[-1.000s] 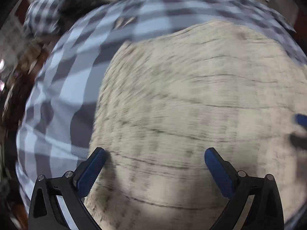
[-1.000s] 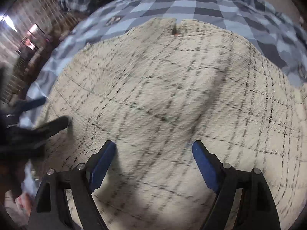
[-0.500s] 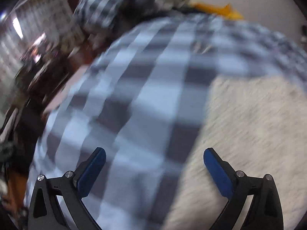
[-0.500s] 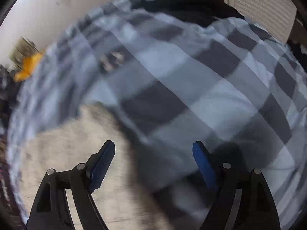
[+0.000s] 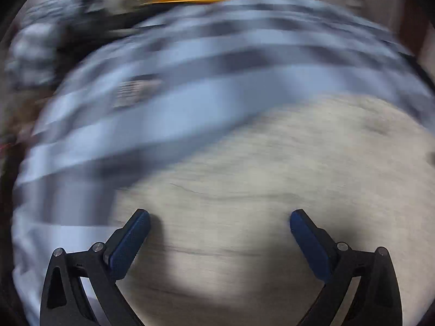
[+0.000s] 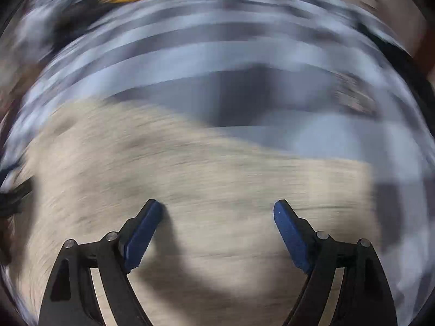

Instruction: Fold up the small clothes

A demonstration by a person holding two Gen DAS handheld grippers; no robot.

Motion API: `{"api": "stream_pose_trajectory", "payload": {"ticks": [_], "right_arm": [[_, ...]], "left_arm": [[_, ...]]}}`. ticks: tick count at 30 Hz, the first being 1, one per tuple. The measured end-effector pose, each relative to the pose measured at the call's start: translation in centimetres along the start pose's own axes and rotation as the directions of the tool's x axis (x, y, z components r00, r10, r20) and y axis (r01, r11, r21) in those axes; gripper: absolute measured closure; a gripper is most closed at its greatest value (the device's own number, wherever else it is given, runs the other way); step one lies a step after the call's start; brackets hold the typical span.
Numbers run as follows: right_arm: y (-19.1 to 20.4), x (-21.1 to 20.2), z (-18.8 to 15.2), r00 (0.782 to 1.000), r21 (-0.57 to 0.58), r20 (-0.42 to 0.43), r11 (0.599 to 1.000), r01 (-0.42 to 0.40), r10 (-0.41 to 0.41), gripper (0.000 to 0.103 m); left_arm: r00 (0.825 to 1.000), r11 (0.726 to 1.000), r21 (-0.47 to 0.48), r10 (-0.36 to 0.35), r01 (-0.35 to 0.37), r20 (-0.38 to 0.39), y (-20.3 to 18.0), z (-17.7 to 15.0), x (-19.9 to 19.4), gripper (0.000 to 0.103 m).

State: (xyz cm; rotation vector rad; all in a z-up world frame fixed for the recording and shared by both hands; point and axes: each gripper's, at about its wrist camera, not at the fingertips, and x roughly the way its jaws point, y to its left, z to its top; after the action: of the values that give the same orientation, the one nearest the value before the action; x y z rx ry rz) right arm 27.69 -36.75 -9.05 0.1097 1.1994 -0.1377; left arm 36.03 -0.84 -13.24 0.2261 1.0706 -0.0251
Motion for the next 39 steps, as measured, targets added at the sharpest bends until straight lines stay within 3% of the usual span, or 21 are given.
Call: {"api": "stream_pose_trajectory", "payload": {"ticks": [2, 3, 6, 7, 8, 9, 10, 13, 14, 15, 16, 18, 20, 24, 27, 29, 31, 33, 35, 37, 39], "right_arm": [[-5.0, -0.1, 0.1, 0.997, 0.169, 0.012, 0.983, 0.068, -0.071, 0.021], [-7.1, -0.2, -0.1, 0.992, 0.232, 0.004, 0.965, 0.121, -0.126, 0.020], [-11.9, -1.2, -1.1, 0.970, 0.373, -0.019, 0.898, 0.232, -0.243, 0.018], [-12.4, -1.9, -1.5, 0.958, 0.395, -0.023, 0.878, 0.270, -0.284, 0.018], [-12.6, -2.5, -1.6, 0.950, 0.401, -0.021, 0.868, 0.293, -0.311, 0.018], [-12.0, -3.1, -1.3, 0.945, 0.389, -0.006, 0.870, 0.302, -0.326, 0.018], [-11.6, -4.0, -1.7, 0.945, 0.375, 0.007, 0.877, 0.301, -0.327, 0.018], [-10.0, -7.3, -3.1, 0.944, 0.347, 0.051, 0.892, 0.291, -0.327, 0.018], [-9.4, -8.1, -3.4, 0.950, 0.355, 0.062, 0.896, 0.267, -0.308, 0.018], [-9.0, -9.1, -3.8, 0.965, 0.364, 0.075, 0.908, 0.207, -0.250, 0.018], [-8.4, -10.5, -4.6, 0.983, 0.376, 0.089, 0.919, 0.116, -0.160, 0.018], [-7.4, -12.5, -7.2, 0.991, 0.389, 0.130, 0.920, -0.046, -0.005, 0.018], [-5.8, -14.7, -10.1, 0.983, 0.371, 0.169, 0.918, -0.137, 0.079, 0.018], [-2.9, -17.0, -15.9, 0.961, 0.287, 0.207, 0.927, -0.241, 0.185, 0.017], [-2.7, -18.1, -19.6, 0.954, 0.259, 0.212, 0.929, -0.264, 0.211, 0.017], [-3.8, -18.3, -20.9, 0.953, 0.296, 0.196, 0.912, -0.283, 0.232, 0.017], [-5.9, -17.9, -21.3, 0.943, 0.386, 0.189, 0.862, -0.327, 0.273, 0.016], [-7.2, -16.3, -20.7, 0.971, 0.447, 0.109, 0.862, -0.239, 0.212, 0.011], [-8.0, -13.4, -19.7, 0.989, 0.474, -0.019, 0.872, -0.120, 0.146, 0.011], [-8.9, -10.3, -19.0, 0.976, 0.512, -0.130, 0.855, -0.083, 0.173, 0.011], [-10.1, -9.5, -18.9, 0.967, 0.566, -0.136, 0.818, -0.103, 0.215, 0.011]], "left_arm": [[0.975, 0.974, -0.061, 0.218, -0.220, -0.040, 4.3, 0.1, 1.0, 0.000], [0.960, 0.958, -0.074, 0.272, -0.276, -0.062, 6.0, -0.1, 0.9, 0.000], [0.977, 0.971, -0.111, 0.215, -0.213, 0.003, 8.5, -1.0, -2.2, 0.000], [0.960, 0.957, -0.112, 0.275, -0.267, 0.057, 8.6, -1.2, -4.0, 0.000], [0.923, 0.927, -0.104, 0.371, -0.361, 0.099, 8.3, -1.6, -5.9, 0.000], [0.904, 0.912, -0.096, 0.409, -0.400, 0.121, 8.1, -2.0, -7.2, 0.000], [0.899, 0.912, -0.074, 0.411, -0.404, 0.152, 7.6, -2.5, -9.0, 0.000], [0.891, 0.919, -0.071, 0.393, -0.388, 0.228, 6.7, -5.2, -15.1, 0.000], [0.900, 0.928, -0.085, 0.372, -0.362, 0.227, 6.7, -5.9, -16.3, 0.000], [0.922, 0.946, -0.107, 0.322, -0.306, 0.213, 6.7, -7.0, -17.7, 0.000], [0.963, 0.971, -0.128, 0.220, -0.202, 0.154, 6.7, -8.9, -19.0, 0.000], [1.000, 0.994, -0.104, 0.022, -0.023, -0.016, 6.3, -10.8, -18.4, 0.002], [0.998, 0.995, -0.100, -0.031, 0.026, -0.053, 5.6, -14.2, -19.5, 0.011], [0.997, 0.993, -0.087, -0.077, 0.074, -0.033, 4.1, -21.8, -23.8, 0.010], [0.991, 0.987, -0.095, -0.133, 0.131, -0.017, 3.1, -24.8, -26.1, 0.010], [0.984, 0.977, -0.122, -0.176, 0.174, -0.004, 3.3, -25.4, -26.3, 0.010], [0.972, 0.959, -0.164, -0.234, 0.231, 0.002, 3.6, -26.4, -25.9, 0.010], [0.961, 0.944, -0.208, -0.273, 0.257, -0.050, 4.0, -26.9, -24.2, 0.010], [0.964, 0.945, -0.259, -0.237, 0.200, -0.120, 4.7, -27.0, -21.9, 0.010], [0.968, 0.943, -0.292, -0.210, 0.162, -0.141, 5.4, -26.7, -20.7, 0.010], [0.967, 0.934, -0.313, -0.220, 0.170, -0.131, 5.9, -26.4, -19.9, 0.010]]}}
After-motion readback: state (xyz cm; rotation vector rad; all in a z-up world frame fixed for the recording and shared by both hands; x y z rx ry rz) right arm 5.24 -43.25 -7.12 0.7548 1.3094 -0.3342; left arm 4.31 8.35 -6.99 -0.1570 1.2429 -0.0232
